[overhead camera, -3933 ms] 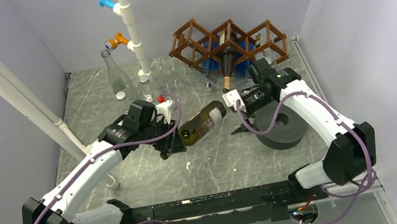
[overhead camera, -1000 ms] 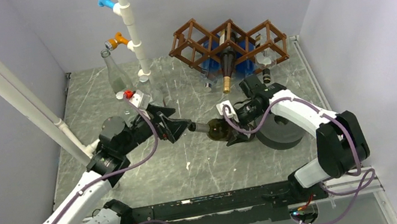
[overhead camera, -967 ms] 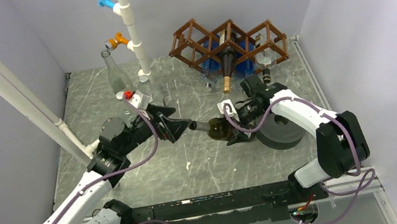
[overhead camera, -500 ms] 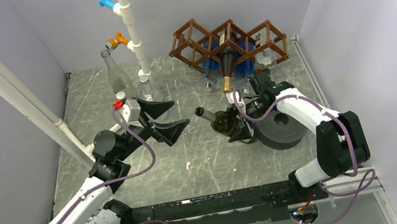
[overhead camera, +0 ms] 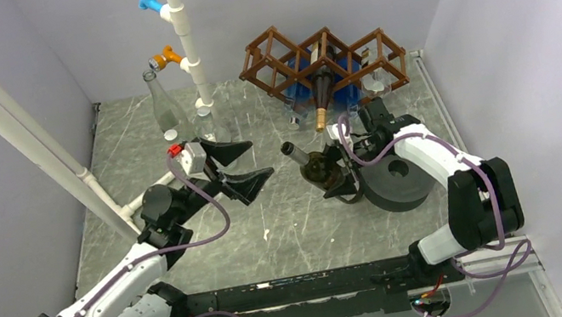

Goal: Take the wine bottle off the wine rack
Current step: Place the wine bottle at the center of the board.

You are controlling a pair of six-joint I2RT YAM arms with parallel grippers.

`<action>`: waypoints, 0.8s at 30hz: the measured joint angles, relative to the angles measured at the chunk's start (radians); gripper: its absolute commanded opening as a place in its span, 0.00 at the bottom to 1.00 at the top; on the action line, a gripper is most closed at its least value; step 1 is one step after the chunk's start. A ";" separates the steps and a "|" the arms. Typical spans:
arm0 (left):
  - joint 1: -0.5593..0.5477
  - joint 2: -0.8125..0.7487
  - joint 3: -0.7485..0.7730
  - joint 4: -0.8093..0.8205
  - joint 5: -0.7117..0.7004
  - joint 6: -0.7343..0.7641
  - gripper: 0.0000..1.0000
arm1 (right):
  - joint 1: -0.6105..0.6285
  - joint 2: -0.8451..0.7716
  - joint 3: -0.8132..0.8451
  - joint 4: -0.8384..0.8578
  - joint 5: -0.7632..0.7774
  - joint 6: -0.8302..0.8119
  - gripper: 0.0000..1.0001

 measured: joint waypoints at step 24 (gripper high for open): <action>-0.137 0.240 0.000 0.253 -0.036 0.100 0.98 | -0.020 0.000 -0.014 0.010 -0.046 0.013 0.00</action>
